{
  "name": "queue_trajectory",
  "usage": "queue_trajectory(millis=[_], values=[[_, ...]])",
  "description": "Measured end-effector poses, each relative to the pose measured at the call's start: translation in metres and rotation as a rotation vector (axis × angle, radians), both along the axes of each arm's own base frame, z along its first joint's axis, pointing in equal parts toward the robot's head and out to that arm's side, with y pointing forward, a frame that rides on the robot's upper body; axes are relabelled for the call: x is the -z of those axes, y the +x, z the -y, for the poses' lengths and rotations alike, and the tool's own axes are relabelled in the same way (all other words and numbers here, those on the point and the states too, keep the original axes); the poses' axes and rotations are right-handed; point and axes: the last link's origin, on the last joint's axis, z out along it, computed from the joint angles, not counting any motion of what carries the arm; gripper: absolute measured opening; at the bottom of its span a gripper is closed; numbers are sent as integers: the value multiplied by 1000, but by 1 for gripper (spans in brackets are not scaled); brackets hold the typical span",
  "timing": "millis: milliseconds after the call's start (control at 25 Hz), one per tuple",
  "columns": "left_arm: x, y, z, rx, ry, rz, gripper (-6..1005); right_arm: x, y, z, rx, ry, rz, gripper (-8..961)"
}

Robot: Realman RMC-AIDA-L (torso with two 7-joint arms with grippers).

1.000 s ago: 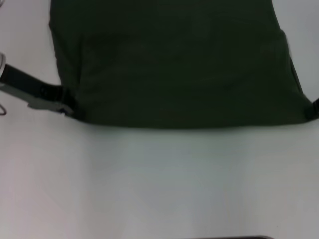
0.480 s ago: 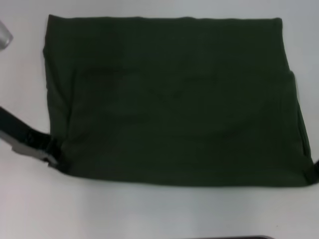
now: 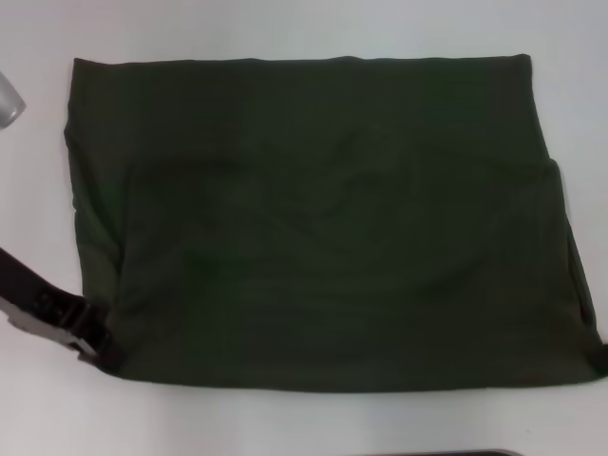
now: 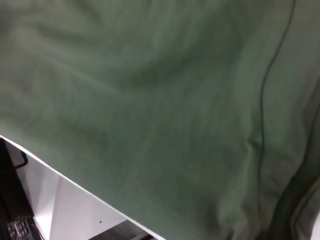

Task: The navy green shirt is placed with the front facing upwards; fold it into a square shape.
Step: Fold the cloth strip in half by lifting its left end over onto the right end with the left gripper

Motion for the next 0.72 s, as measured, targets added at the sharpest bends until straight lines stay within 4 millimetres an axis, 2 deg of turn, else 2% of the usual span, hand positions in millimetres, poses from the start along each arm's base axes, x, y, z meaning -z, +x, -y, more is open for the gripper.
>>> queue_trajectory(millis=[160,440,720], values=[[-10,10,-13,34,22,7,6,-17,-11,-20,-57,67,-37,52],[-23,28,-58,62,181,5,6,-55,-38,-67,-156,252,-81,53],[-20,32,-101,33,372,-83,7,-70,-50,-102,-193,387,-1,52]])
